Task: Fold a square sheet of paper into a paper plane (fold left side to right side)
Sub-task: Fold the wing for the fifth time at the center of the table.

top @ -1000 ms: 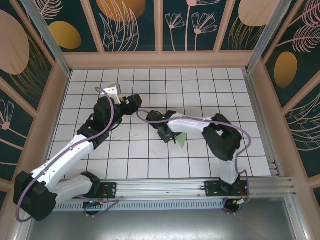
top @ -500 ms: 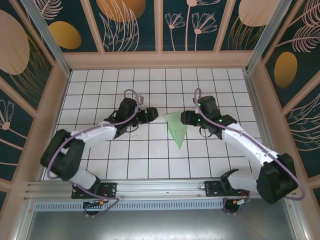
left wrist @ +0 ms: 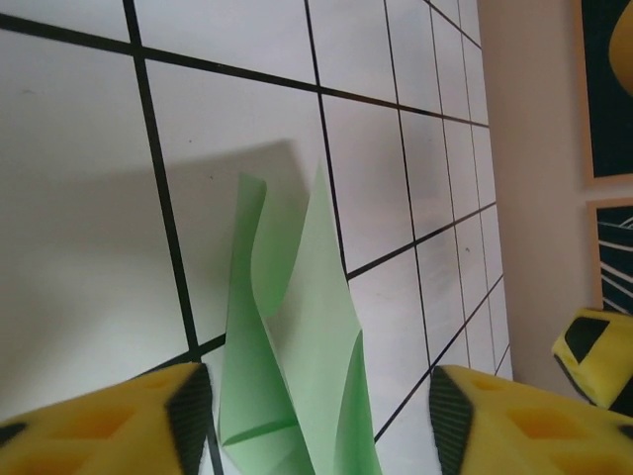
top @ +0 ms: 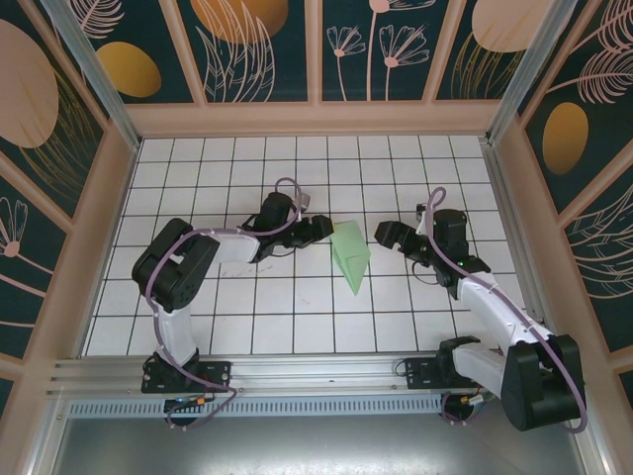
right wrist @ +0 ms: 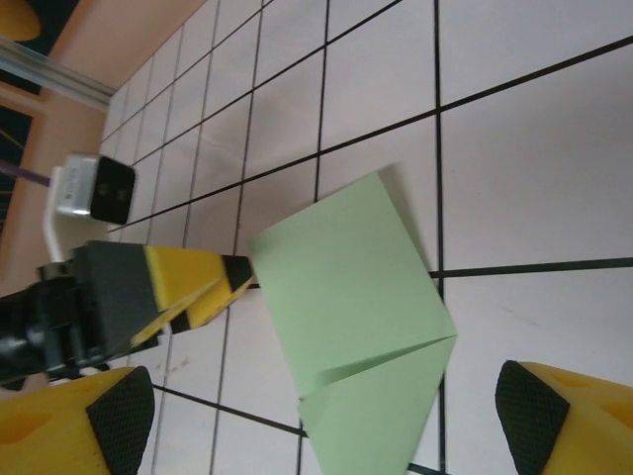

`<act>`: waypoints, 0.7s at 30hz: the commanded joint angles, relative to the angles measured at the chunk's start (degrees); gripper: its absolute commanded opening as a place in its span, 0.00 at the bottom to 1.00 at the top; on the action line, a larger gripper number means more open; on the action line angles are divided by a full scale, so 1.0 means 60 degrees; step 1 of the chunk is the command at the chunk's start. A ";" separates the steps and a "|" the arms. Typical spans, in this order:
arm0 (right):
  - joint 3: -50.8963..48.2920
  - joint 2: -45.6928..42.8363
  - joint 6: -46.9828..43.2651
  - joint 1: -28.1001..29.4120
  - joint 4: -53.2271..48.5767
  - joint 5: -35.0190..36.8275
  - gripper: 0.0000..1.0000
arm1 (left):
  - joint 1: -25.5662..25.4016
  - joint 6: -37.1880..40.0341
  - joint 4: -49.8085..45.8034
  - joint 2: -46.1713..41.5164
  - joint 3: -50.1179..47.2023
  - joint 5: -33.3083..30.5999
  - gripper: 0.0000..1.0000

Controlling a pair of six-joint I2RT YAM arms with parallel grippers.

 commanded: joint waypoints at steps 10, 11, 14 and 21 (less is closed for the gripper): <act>0.0086 0.1218 -0.0866 -0.0045 0.1126 -0.0638 0.86 | 0.0037 0.0935 0.0864 0.0475 0.0314 0.0497 0.13; 0.0129 0.1407 -0.0905 -0.0034 0.1204 -0.0779 0.84 | 0.0051 0.1017 0.0879 0.0402 0.0311 0.0502 0.10; 0.0284 0.2172 -0.0938 -0.0042 0.1696 -0.1495 0.78 | 0.0177 0.1263 0.0923 0.0089 -0.0132 0.0650 0.02; 0.0735 0.3769 -0.1784 -0.0068 0.3052 -0.2973 0.75 | 0.0587 0.2074 0.1204 -0.0656 -0.0903 0.1505 0.00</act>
